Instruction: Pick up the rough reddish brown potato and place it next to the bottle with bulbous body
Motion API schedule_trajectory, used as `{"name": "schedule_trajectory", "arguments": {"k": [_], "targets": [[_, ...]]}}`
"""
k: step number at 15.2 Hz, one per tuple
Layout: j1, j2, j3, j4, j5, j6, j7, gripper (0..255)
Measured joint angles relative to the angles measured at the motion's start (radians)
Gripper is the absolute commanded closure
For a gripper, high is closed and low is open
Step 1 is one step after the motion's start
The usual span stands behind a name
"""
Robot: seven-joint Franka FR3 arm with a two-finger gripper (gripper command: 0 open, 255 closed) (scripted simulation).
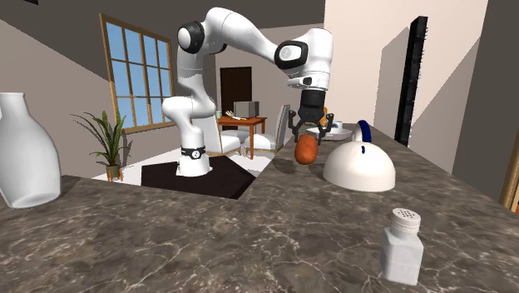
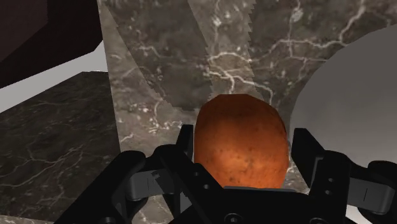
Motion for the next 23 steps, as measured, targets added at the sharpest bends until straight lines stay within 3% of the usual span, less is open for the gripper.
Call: {"name": "schedule_trajectory", "arguments": {"k": [23], "targets": [[0.006,-0.057,0.02,0.239,0.052,-0.281,-0.066,255]]}}
